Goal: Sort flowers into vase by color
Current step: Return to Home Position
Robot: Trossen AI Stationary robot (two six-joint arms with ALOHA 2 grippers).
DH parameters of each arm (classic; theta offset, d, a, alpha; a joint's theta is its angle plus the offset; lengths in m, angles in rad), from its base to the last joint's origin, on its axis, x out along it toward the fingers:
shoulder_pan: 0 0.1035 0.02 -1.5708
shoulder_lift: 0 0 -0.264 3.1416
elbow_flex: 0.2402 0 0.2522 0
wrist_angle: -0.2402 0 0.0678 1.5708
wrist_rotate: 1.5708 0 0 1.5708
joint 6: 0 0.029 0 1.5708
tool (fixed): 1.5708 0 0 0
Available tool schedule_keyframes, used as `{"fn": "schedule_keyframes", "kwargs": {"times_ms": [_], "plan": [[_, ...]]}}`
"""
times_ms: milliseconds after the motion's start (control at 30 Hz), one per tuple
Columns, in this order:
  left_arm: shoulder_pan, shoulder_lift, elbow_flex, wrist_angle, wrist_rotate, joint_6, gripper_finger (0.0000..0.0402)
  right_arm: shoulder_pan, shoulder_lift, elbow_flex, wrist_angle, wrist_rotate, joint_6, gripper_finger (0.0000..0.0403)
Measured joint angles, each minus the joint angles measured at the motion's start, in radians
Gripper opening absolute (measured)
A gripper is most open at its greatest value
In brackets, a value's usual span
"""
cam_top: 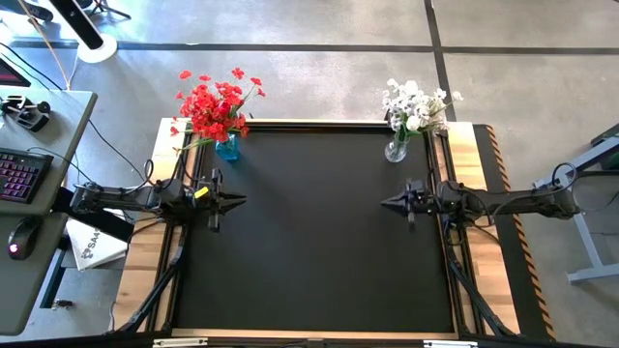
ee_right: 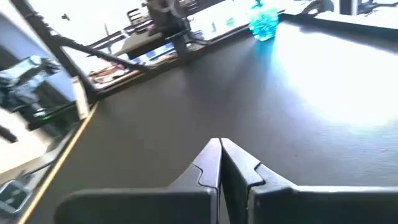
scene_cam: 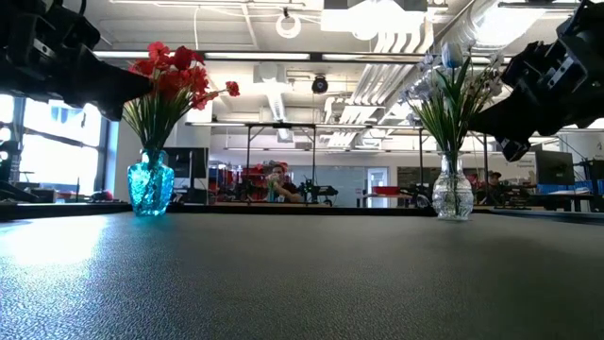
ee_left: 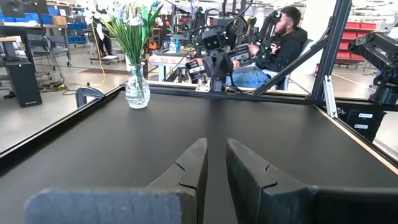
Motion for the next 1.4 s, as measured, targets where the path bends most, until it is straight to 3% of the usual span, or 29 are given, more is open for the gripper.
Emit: {"fn": "schedule_keyframes", "kwargs": {"times_ms": [800,1267,1400], "plan": [[0.000,0.000,0.000,0.000,0.000,0.000,0.0046,0.023,-0.017,0.000,-0.002,0.011,0.008,0.0000],[0.000,0.000,0.000,0.000,0.000,0.000,0.0046,0.092,-0.285,0.000,-0.071,-0.058,0.055,0.0000],[0.000,0.000,0.000,0.000,-0.001,0.000,0.0046,0.092,-0.293,0.000,-0.031,-0.056,0.059,0.0000]]}}
